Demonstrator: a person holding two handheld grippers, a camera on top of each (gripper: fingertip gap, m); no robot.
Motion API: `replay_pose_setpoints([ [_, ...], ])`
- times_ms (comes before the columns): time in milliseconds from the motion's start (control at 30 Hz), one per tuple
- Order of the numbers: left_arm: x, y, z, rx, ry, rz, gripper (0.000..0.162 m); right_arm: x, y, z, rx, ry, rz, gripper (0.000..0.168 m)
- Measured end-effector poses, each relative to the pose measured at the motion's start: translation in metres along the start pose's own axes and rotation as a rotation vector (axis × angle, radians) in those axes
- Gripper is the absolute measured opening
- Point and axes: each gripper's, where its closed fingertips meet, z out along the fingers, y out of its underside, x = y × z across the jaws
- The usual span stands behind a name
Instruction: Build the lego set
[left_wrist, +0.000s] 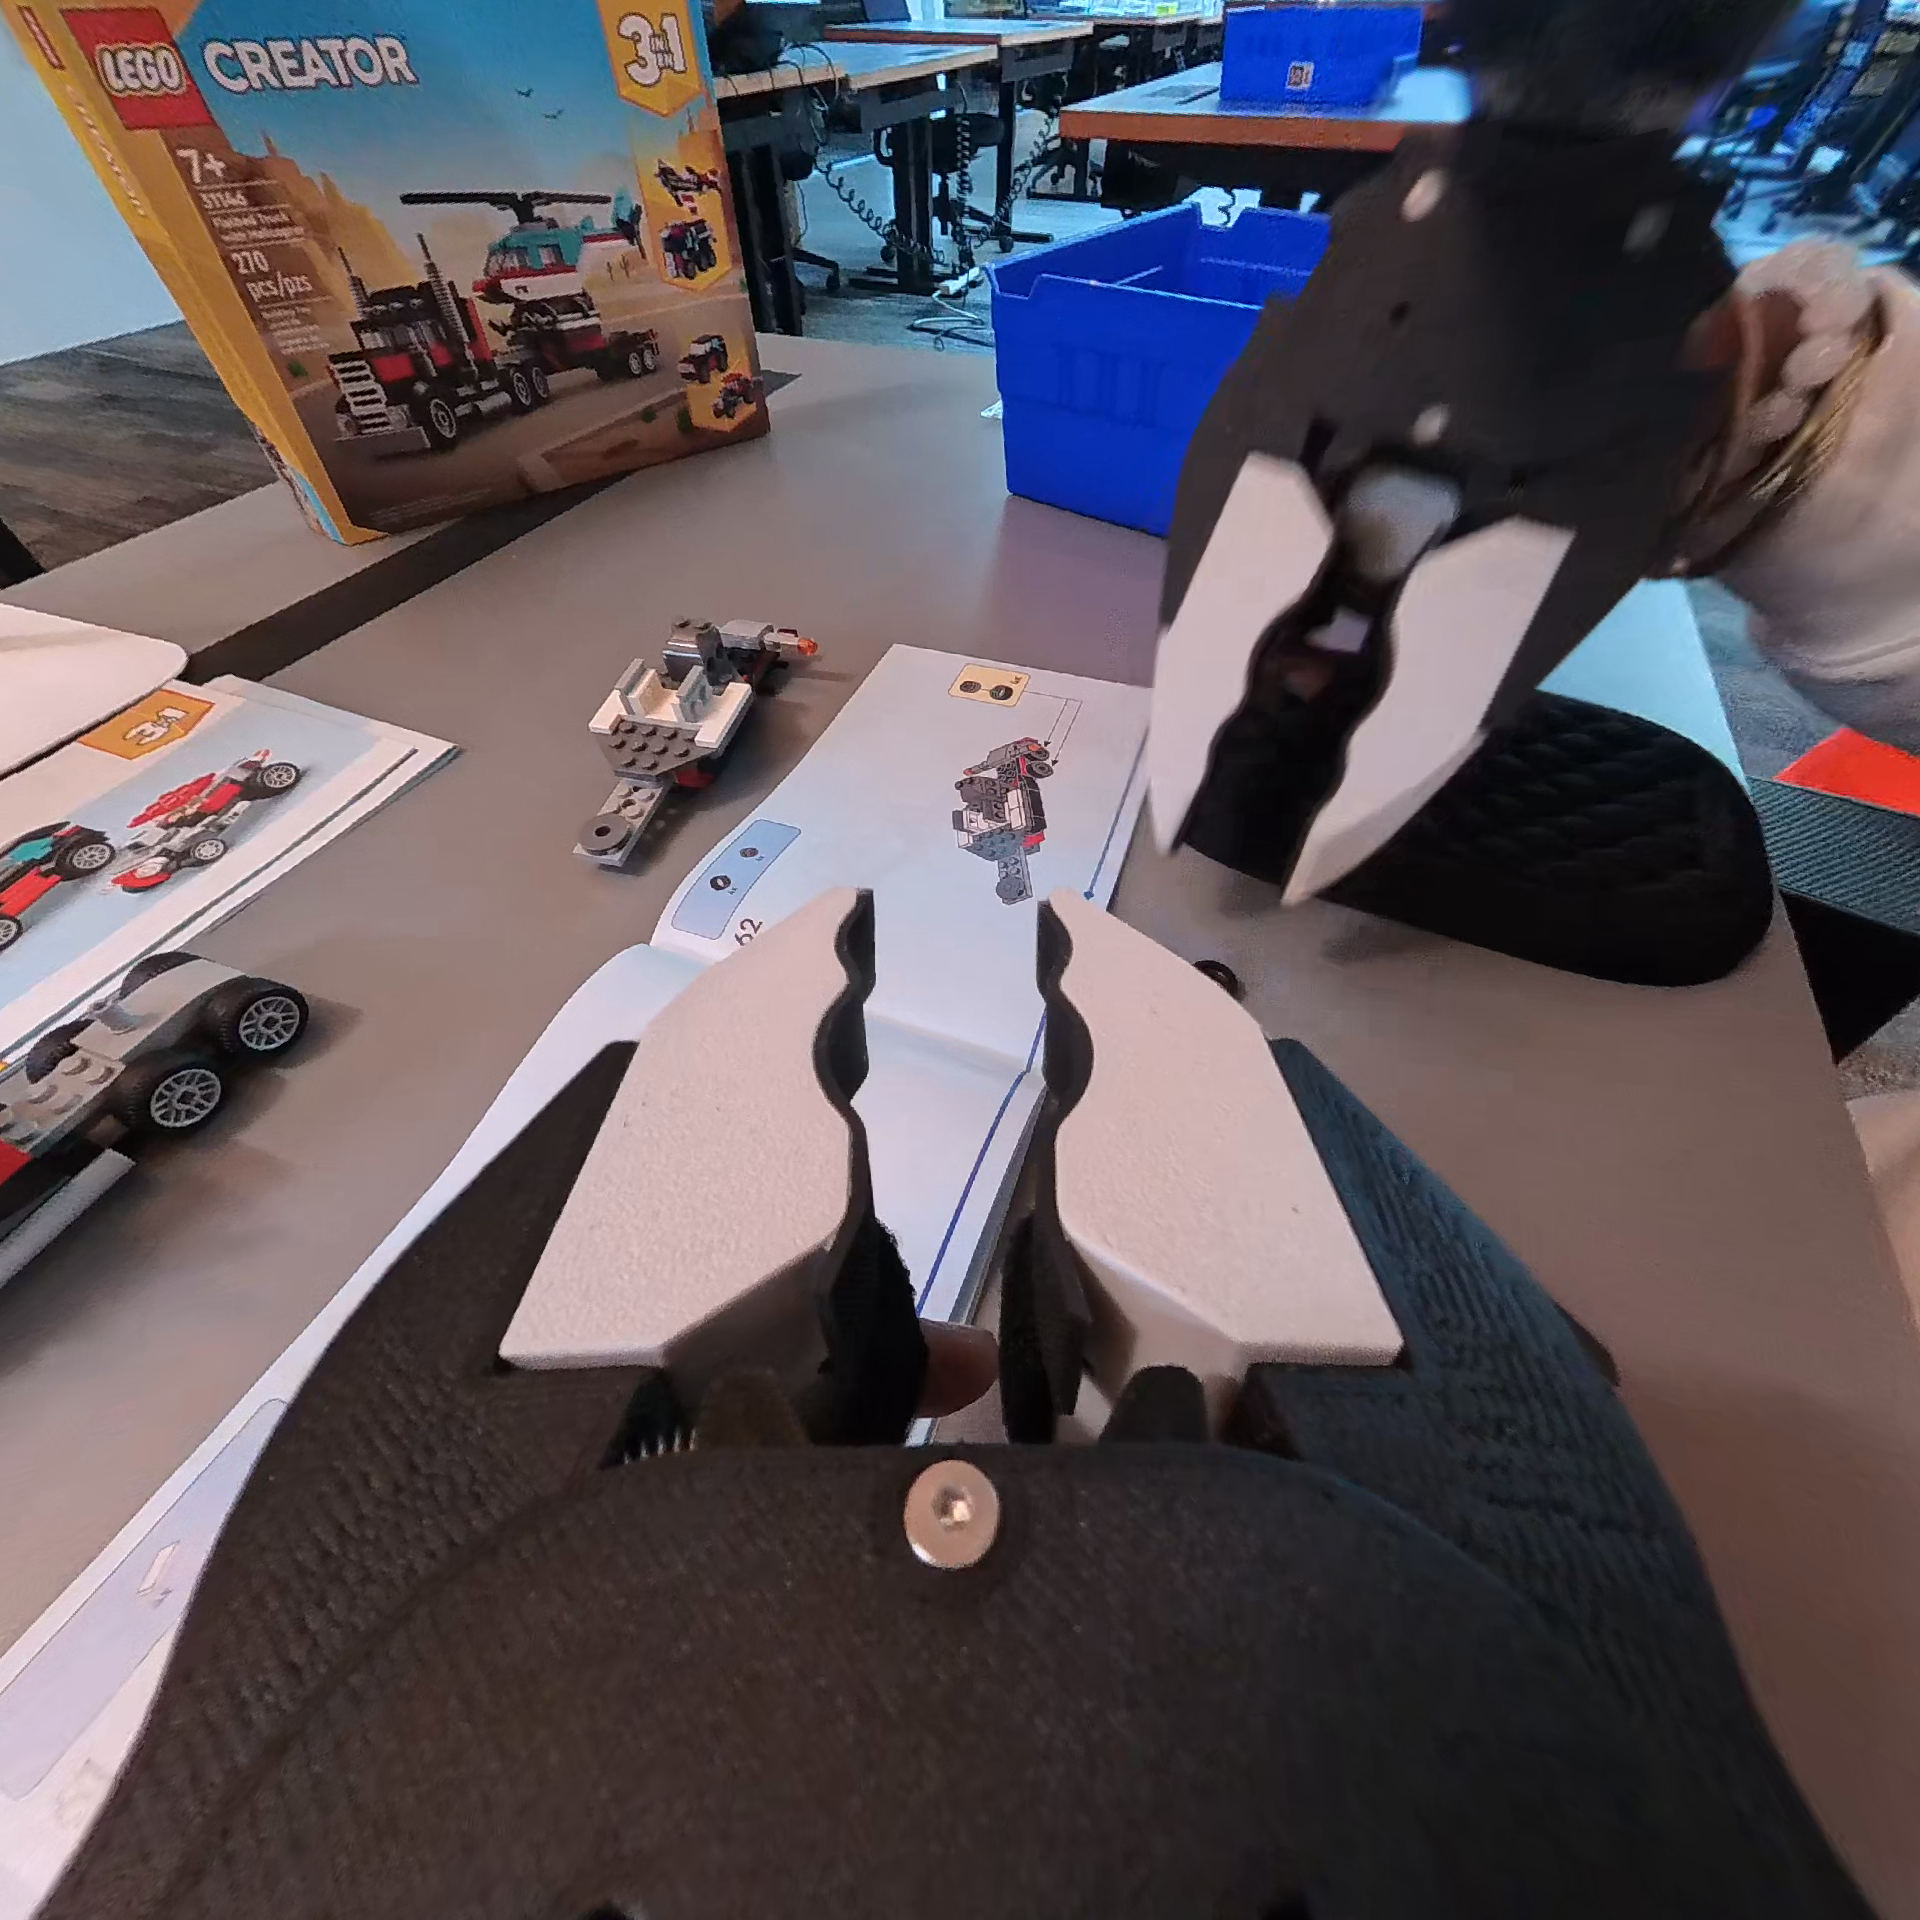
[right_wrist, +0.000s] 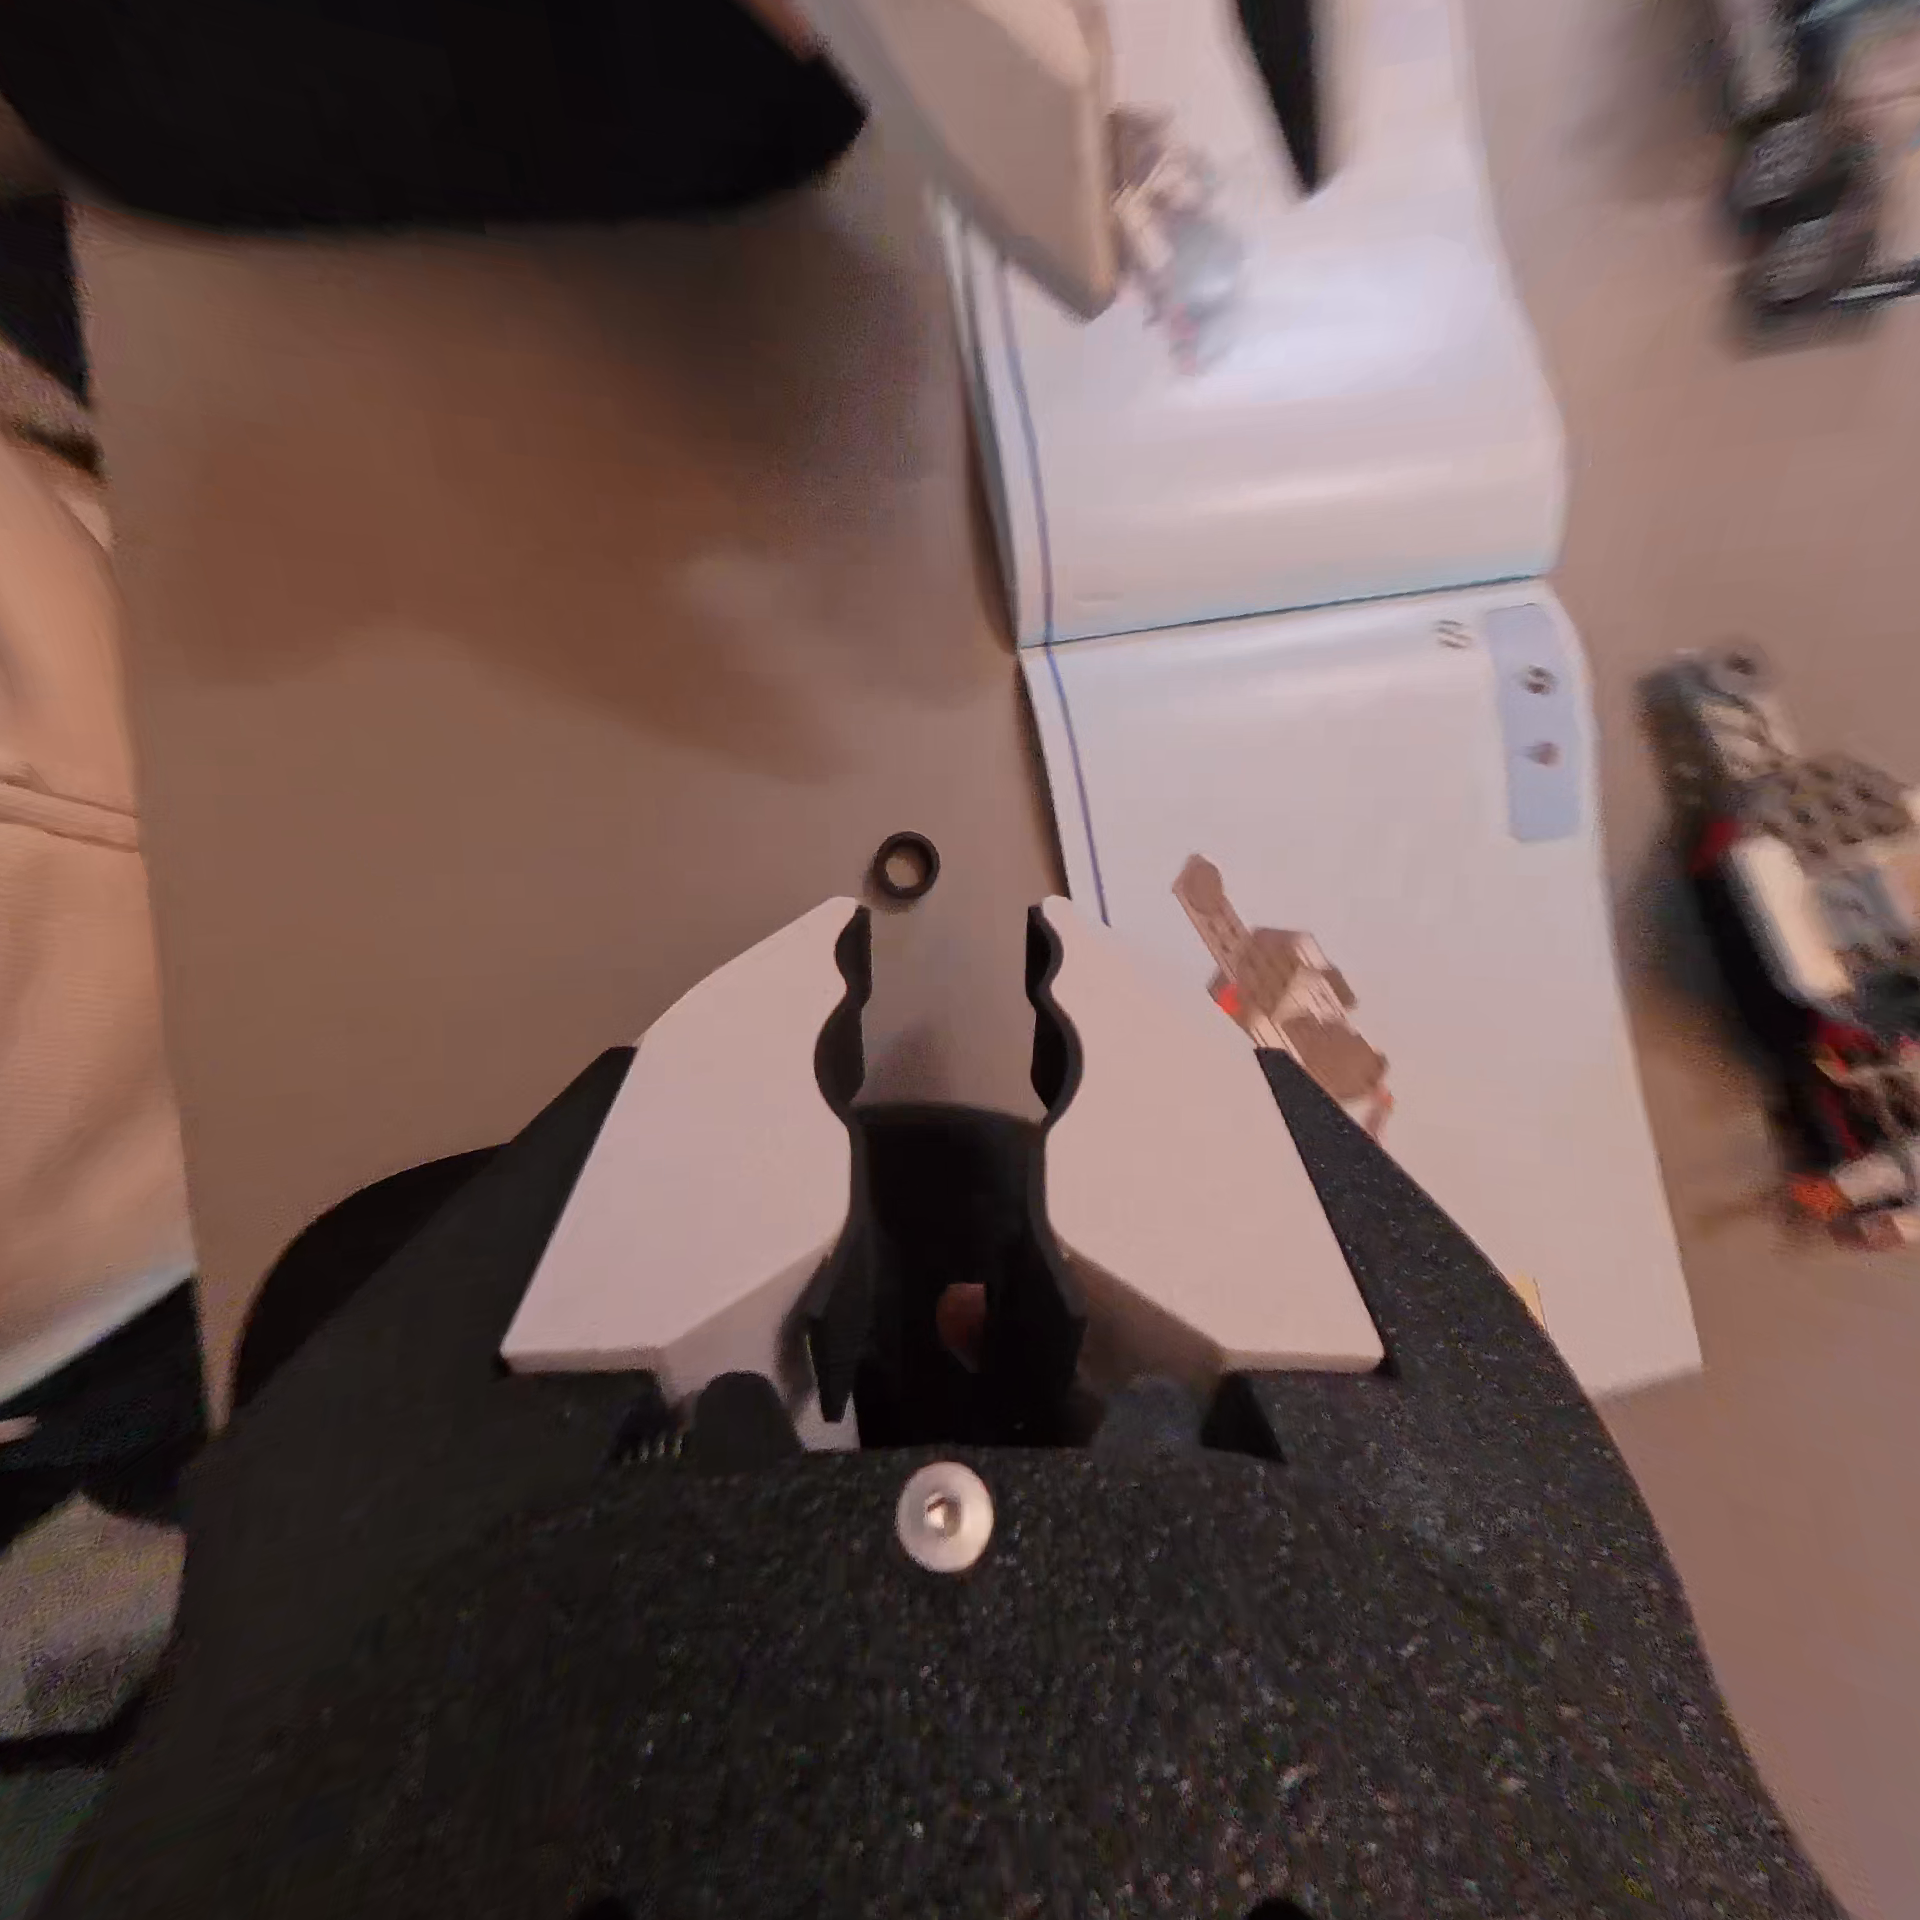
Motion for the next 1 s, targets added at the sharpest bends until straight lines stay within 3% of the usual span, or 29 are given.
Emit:
replay_pose_setpoints([
  [33,-0.001,0.000,0.000,0.001,0.001,-0.009,0.030,0.003,-0.003,-0.017,0.048,0.033,0.048,0.028],
  [133,-0.003,0.000,-0.001,0.008,0.007,-0.040,0.030,0.011,-0.001,-0.082,0.213,0.139,0.195,0.025],
  [200,-0.004,0.001,0.000,0.003,0.009,-0.051,0.030,0.019,0.019,-0.135,0.267,0.291,0.244,0.024],
  [300,-0.003,0.004,0.002,-0.021,0.008,-0.048,0.031,0.032,0.090,-0.220,0.182,0.623,0.356,0.022],
  [400,-0.002,0.007,0.004,-0.046,0.014,-0.044,0.031,0.023,0.175,-0.261,0.042,0.738,0.583,0.023],
  [500,-0.001,0.010,0.006,-0.068,0.018,-0.042,0.032,0.009,0.233,-0.248,-0.084,0.667,0.756,0.023],
  [667,0.001,0.012,0.008,-0.087,0.017,-0.012,0.032,0.003,0.283,-0.199,-0.312,0.538,0.869,0.025],
  [1000,0.000,0.018,0.012,-0.132,0.019,-0.029,0.032,0.004,0.300,-0.182,-0.372,0.432,0.873,0.020],
])
